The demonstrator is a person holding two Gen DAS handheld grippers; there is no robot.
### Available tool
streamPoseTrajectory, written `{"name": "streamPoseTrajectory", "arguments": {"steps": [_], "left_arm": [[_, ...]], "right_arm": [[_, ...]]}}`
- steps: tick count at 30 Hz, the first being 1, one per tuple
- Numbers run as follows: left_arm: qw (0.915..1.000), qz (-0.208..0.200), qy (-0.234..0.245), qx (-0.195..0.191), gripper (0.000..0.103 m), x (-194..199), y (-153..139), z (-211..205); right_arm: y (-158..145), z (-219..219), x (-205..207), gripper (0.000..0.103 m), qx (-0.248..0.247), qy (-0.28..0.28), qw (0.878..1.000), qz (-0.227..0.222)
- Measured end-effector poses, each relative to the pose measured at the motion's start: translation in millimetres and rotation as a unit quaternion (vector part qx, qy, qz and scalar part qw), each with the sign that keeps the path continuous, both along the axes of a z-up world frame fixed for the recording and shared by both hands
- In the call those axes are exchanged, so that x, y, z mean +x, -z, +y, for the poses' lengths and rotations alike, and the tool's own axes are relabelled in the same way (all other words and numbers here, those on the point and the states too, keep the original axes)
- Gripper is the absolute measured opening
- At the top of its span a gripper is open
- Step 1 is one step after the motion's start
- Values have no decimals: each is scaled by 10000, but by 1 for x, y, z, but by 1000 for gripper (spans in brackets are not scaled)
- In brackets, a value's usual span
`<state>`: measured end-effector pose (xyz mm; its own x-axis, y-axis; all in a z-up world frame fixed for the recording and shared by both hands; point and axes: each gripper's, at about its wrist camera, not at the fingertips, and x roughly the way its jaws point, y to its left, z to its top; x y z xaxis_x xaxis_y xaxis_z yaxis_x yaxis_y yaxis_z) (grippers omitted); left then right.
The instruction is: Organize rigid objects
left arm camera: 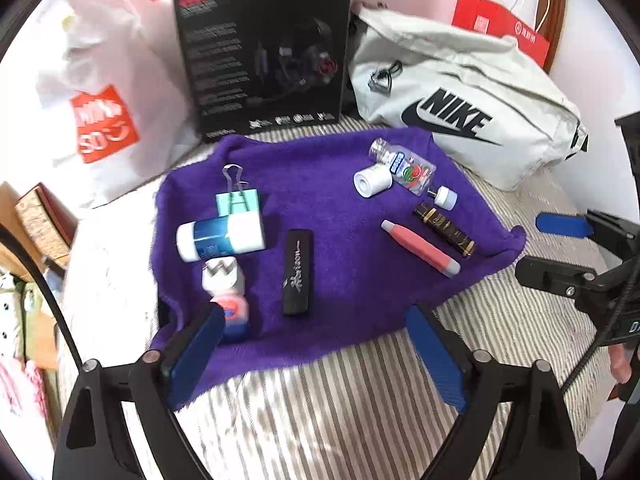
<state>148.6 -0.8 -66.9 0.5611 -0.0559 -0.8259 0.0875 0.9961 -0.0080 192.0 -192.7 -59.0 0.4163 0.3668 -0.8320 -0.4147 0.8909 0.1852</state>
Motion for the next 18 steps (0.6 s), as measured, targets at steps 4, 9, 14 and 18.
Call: {"name": "streamPoseTrajectory", "arguments": {"steps": [4,9,14,18], "left_arm": [[9996,-84,-270,-71,100,-28,-14,5],[9986,-83,-489,-177,100,-59,-23,7],[9971,-204,-716,-153,100,-85,-33,5],[9961,-299,-808,-186,100,-106,-42,4]], "right_arm": [[-6,-4,-17,99,-79,175,9998,-47],[-13,-8,-38,103,-114,431,9990,-84],[-26,-11,-66,103,-169,580,9981,-154],[-37,-16,-87,103,-136,720,9971,-225]]}}
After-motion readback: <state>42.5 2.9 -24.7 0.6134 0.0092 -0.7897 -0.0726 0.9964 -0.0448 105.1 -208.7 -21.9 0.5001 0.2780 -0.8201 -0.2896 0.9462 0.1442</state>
